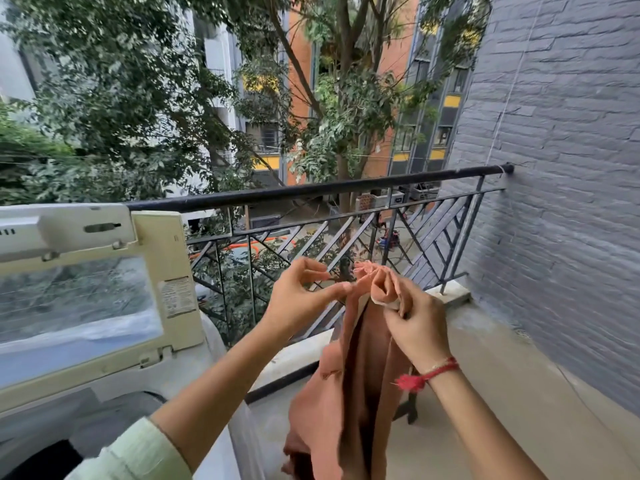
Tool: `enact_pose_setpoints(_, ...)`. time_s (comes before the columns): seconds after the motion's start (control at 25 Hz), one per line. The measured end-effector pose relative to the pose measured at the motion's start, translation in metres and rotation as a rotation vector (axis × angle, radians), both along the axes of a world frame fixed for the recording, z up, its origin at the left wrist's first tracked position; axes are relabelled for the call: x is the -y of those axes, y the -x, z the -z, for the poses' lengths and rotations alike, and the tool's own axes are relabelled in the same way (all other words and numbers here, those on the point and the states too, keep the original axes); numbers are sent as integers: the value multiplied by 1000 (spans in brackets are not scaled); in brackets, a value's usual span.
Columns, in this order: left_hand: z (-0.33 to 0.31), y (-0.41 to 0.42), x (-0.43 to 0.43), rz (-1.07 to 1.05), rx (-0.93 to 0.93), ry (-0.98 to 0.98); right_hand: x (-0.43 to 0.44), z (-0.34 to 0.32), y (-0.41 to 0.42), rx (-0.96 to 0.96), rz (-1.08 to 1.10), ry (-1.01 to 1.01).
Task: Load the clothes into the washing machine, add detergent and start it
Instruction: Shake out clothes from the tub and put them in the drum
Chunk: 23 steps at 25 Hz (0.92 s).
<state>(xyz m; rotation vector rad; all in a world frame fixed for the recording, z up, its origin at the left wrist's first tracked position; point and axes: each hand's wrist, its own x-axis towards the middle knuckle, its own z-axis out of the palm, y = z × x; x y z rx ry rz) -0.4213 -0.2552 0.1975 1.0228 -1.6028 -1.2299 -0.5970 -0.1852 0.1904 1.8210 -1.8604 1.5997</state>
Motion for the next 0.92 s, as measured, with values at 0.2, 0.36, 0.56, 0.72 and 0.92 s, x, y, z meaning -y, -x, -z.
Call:
enact_pose_setpoints(0.2,101,25,-35,208,231,-62,8,-38,3,242,164,138)
enact_pose_setpoints(0.36,86,26,-16,87,105,41,5,-49,17,388,269,185)
enact_pose_setpoints(0.56,92,62,-52,157,215,36,4,-45,15,355,298,170)
enact_pose_setpoints(0.72,88,51,-28,134,175,34,-3,-46,33,323,271,183)
enact_pose_setpoints(0.92,31,10,-9,-57,-85,169,-9,-20,71,430,54,49)
